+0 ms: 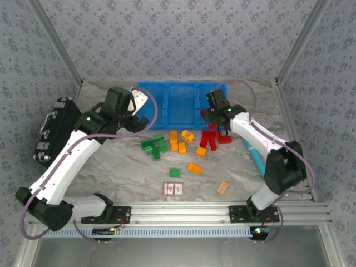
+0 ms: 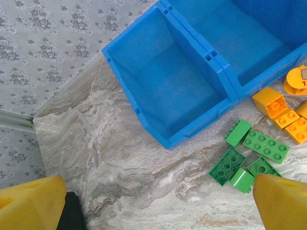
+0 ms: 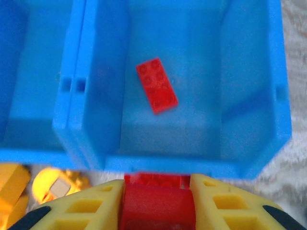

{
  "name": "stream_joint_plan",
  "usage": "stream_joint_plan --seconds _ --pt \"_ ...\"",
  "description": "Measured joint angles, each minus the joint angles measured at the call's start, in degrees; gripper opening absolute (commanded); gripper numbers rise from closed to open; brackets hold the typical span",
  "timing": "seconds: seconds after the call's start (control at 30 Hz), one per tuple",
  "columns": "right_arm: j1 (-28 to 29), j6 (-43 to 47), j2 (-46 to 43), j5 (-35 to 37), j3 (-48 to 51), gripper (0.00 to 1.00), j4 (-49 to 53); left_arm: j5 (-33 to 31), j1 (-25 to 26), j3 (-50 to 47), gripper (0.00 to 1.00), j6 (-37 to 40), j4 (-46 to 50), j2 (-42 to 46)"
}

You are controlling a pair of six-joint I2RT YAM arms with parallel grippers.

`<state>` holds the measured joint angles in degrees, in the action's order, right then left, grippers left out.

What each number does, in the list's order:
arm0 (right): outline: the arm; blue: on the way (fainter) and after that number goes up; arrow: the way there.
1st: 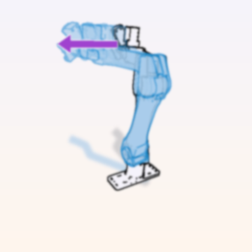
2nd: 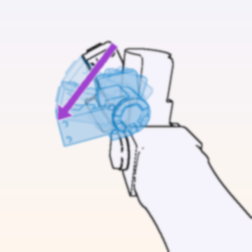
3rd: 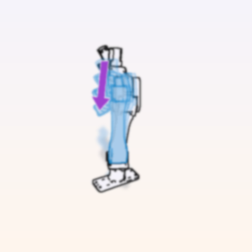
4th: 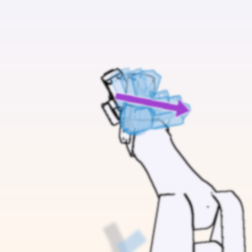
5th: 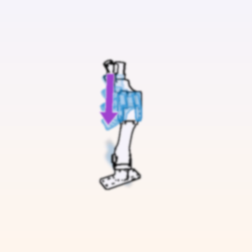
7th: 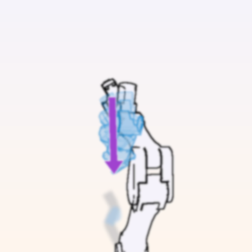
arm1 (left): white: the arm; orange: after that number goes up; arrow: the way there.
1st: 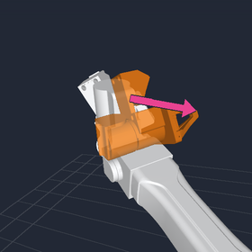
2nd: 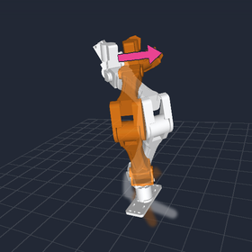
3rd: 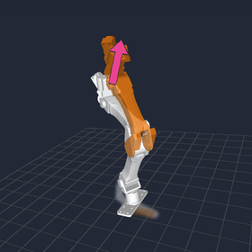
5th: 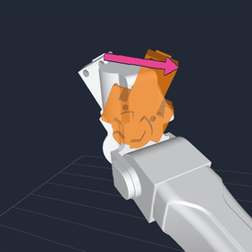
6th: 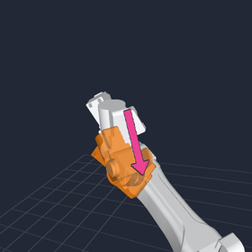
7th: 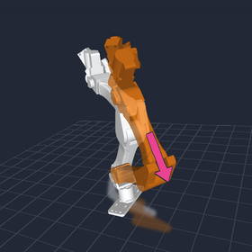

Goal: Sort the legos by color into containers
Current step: Place the lego in the container.

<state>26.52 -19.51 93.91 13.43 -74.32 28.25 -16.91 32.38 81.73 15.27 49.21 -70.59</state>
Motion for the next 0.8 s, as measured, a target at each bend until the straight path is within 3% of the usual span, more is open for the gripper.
stream_joint_plan --seconds 0.37,0.43,0.53,0.57,0.8 --pt "-1.5 4.4 21.5 5.3 -10.9 0.41 -4.5 -0.5 0.0 -4.1 1.0 -1.9 -1.3 0.2" --pt "-1.8 4.4 22.1 5.3 -11.4 0.44 -4.7 -0.5 0.0 -4.7 1.0 -2.3 -1.1 0.3" --pt "-2.4 4.9 22.1 5.4 -12.2 0.64 -5.0 -0.5 0.0 -4.8 1.0 -2.5 -1.0 0.3" --pt "-2.6 5.1 22.1 5.2 -12.2 0.66 -5.3 -0.4 0.0 -4.8 1.0 -2.7 -1.0 0.3" --pt "-3.2 5.9 20.7 3.5 -12.1 0.68 -6.0 -0.3 0.5 -4.8 1.0 -2.9 -1.0 0.3"
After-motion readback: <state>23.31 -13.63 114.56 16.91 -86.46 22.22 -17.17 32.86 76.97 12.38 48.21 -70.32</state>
